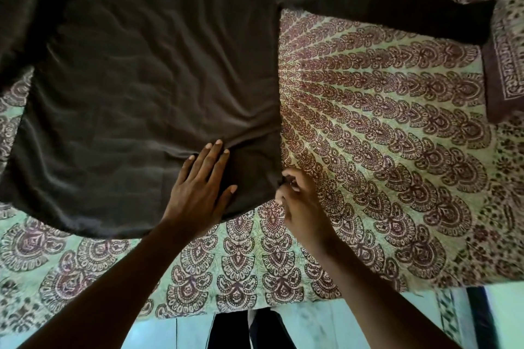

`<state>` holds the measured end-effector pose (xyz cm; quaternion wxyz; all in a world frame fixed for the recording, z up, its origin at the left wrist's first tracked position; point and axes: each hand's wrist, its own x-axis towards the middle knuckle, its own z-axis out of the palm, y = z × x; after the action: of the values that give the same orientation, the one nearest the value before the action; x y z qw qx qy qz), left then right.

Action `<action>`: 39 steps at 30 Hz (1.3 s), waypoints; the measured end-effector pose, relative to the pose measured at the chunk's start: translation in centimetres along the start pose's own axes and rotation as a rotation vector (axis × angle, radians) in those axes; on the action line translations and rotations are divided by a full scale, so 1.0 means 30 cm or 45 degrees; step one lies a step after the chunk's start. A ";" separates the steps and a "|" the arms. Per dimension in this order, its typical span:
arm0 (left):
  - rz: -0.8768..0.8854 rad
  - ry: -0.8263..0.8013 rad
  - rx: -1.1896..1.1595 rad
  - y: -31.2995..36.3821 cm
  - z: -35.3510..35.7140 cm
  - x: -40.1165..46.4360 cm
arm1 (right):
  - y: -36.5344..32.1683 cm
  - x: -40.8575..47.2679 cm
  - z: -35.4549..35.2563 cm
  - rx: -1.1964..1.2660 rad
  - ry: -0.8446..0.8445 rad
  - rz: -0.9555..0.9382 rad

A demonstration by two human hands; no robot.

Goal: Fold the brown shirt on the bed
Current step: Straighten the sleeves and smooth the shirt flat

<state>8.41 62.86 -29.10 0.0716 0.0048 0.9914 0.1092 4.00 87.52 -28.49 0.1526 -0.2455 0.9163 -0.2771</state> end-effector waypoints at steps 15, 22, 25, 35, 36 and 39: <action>0.021 0.023 0.001 -0.002 -0.032 0.025 | -0.019 -0.015 0.023 -0.129 0.050 -0.008; 0.073 0.090 0.075 -0.048 -0.052 0.117 | -0.035 -0.009 0.010 -0.161 0.283 0.012; 0.157 0.003 0.177 -0.069 -0.031 0.175 | -0.076 0.146 -0.019 -0.146 0.533 -0.007; 0.794 -0.031 0.240 -0.189 -0.051 0.041 | -0.042 0.525 0.040 -0.603 0.149 -0.120; 0.703 0.025 0.220 -0.207 -0.063 0.066 | -0.040 0.459 0.045 -0.636 0.095 -0.136; 0.445 0.127 0.120 -0.243 -0.108 0.215 | -0.058 0.217 0.054 -0.636 -0.053 -0.155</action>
<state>1.62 55.21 -28.48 0.0021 0.1750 0.9818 0.0736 -0.12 82.07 -29.71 0.0891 -0.3359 0.9365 -0.0458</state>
